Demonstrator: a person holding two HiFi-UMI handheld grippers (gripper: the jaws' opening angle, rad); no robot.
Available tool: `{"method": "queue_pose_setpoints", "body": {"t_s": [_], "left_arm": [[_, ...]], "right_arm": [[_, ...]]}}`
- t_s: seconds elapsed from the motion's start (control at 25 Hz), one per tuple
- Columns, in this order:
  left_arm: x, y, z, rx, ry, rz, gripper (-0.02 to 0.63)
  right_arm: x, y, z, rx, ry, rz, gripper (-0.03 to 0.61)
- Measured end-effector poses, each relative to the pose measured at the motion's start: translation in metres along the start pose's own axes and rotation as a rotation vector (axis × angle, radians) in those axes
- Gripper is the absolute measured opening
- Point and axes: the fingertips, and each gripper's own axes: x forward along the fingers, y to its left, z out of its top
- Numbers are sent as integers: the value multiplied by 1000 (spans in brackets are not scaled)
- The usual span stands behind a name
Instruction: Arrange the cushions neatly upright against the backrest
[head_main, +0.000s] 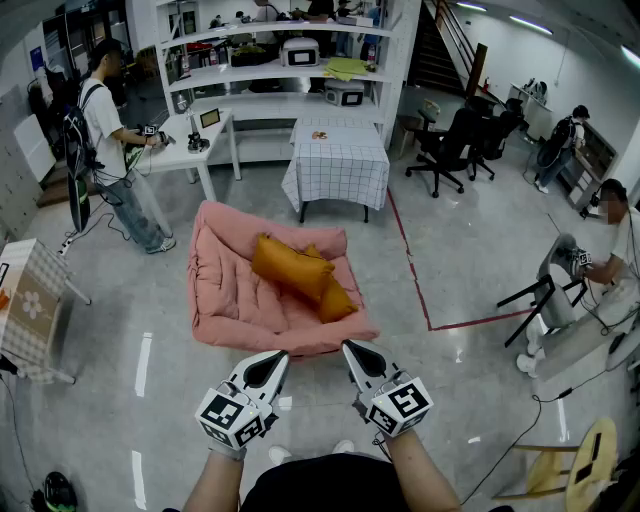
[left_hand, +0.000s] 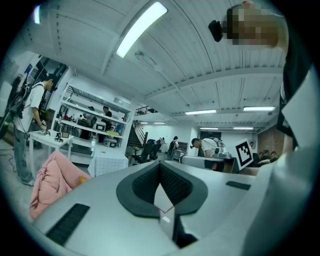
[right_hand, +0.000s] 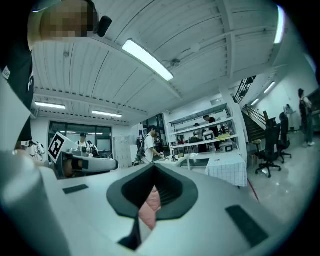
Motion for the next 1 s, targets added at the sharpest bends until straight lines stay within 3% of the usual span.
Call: {"method": "queue_pose_setpoints", "body": {"t_s": [0.24, 0.76, 1.0], "left_arm": [[12, -13, 6, 4, -34, 58, 11], [50, -61, -9, -6, 10, 34, 11], [63, -60, -28, -51, 34, 43, 11]], "right_arm": [[-12, -9, 6, -4, -18, 14, 6], [-47, -60, 9, 36, -51, 2, 8], [-47, -81, -7, 42, -22, -1, 8]]}}
